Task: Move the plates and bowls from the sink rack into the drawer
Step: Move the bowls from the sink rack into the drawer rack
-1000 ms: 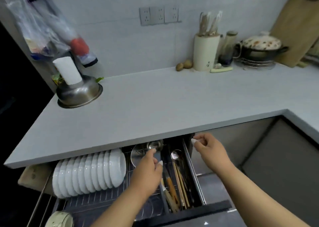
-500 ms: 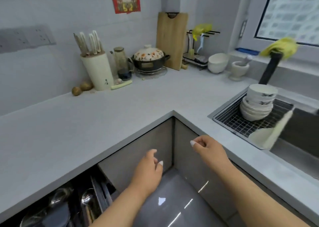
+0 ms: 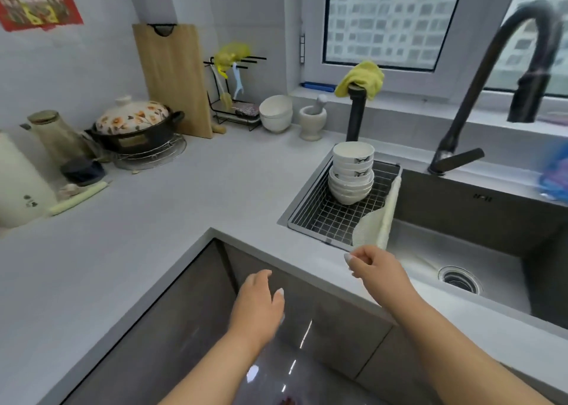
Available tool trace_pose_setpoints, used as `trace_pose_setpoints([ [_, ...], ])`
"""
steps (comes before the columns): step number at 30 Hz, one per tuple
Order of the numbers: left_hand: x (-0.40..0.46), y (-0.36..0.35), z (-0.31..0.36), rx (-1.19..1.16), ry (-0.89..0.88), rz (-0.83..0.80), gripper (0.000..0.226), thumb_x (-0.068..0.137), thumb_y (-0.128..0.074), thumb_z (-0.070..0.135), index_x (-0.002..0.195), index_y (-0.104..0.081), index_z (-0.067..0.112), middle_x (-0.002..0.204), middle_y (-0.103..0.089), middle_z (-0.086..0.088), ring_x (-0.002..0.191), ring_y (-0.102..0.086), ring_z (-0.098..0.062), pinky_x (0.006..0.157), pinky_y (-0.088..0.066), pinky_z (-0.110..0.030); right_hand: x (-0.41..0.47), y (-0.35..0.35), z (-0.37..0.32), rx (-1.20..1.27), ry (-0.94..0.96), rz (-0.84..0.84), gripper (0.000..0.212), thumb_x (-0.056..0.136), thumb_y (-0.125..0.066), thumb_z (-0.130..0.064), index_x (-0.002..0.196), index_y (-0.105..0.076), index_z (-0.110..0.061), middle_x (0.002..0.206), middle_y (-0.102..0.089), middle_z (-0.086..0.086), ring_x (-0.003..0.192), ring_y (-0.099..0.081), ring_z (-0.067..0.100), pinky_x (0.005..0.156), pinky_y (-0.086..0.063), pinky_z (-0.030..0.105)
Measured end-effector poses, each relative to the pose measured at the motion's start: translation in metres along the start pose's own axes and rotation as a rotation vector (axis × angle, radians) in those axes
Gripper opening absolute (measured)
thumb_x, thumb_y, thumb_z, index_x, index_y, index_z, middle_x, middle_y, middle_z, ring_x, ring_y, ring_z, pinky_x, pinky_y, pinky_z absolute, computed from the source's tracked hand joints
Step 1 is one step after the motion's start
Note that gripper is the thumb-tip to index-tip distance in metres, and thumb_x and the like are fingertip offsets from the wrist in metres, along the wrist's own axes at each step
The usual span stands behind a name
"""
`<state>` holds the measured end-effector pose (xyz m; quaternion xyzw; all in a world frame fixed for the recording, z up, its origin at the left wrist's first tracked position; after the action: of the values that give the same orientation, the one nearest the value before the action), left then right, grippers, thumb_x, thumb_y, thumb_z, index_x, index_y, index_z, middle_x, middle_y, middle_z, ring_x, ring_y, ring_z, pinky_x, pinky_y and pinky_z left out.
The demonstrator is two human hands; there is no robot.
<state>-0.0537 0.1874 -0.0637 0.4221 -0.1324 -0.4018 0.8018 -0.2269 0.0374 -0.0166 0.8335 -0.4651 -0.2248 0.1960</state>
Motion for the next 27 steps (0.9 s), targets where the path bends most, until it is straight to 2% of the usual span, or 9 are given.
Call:
trace_pose_setpoints([
  [6,0.068,-0.009,0.024,0.089,-0.152,-0.022,0.053,0.098,-0.044,0.032,0.145,-0.031,0.013,0.149,-0.031,-0.003,0.138,-0.026,-0.018,0.114,-0.023,-0.03,0.043,0.019,0.005,-0.016,-0.084,0.125,0.014,0.09,-0.057,-0.037,0.087,-0.061,-0.024,0.083,-0.067,-0.001,0.081,-0.064,0.018,0.07,-0.049,0.033],
  [11,0.122,-0.017,0.034,0.209,-0.214,-0.103,0.064,0.099,-0.038,0.038,0.151,-0.012,0.013,0.16,-0.005,-0.008,0.148,-0.002,-0.022,0.121,-0.007,-0.036,0.091,0.022,-0.005,-0.012,-0.11,0.215,0.01,0.09,-0.058,-0.038,0.088,-0.059,-0.028,0.087,-0.066,-0.004,0.084,-0.064,0.016,0.075,-0.053,0.036],
  [16,0.163,-0.035,0.037,0.342,-0.26,-0.241,0.072,0.1,-0.029,0.047,0.153,0.006,0.015,0.161,0.013,-0.007,0.147,0.014,-0.02,0.12,0.006,-0.038,0.135,0.021,-0.022,-0.073,-0.109,0.255,0.021,0.091,-0.056,-0.039,0.106,-0.058,-0.024,0.087,-0.062,-0.008,0.08,-0.059,0.013,0.068,-0.047,0.031],
  [20,0.19,-0.05,0.034,0.524,-0.319,-0.272,0.079,0.095,-0.01,0.061,0.147,0.022,0.011,0.155,0.027,-0.008,0.142,0.028,-0.02,0.119,0.012,-0.042,0.176,0.027,-0.037,-0.139,-0.116,0.275,0.026,0.093,-0.054,-0.036,0.115,-0.051,-0.024,0.083,-0.061,-0.007,0.07,-0.056,0.008,0.056,-0.042,0.025],
  [23,0.201,-0.053,0.033,0.56,-0.373,-0.235,0.082,0.09,0.0,0.068,0.146,0.024,0.012,0.154,0.029,-0.007,0.14,0.032,-0.02,0.118,0.012,-0.044,0.21,0.033,-0.044,-0.175,-0.118,0.303,0.033,0.093,-0.052,-0.031,0.124,-0.048,-0.02,0.079,-0.062,-0.004,0.064,-0.057,0.011,0.053,-0.044,0.026],
  [27,0.213,-0.053,0.036,0.578,-0.403,-0.236,0.08,0.091,0.0,0.066,0.146,0.023,0.013,0.155,0.029,-0.006,0.14,0.032,-0.019,0.118,0.012,-0.045,0.253,0.038,-0.046,-0.23,-0.153,0.306,0.041,0.092,-0.054,-0.028,0.13,-0.042,-0.022,0.095,-0.063,0.001,0.067,-0.062,0.018,0.052,-0.049,0.029],
])
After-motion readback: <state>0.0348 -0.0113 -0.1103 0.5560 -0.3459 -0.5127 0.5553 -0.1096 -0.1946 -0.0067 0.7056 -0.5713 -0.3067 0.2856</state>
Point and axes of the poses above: each hand's wrist, its own x-axis towards the middle knuckle, its own y-axis out of the back of the hand, z = x × y, the point moved 5 cm from there along x, towards the middle knuckle
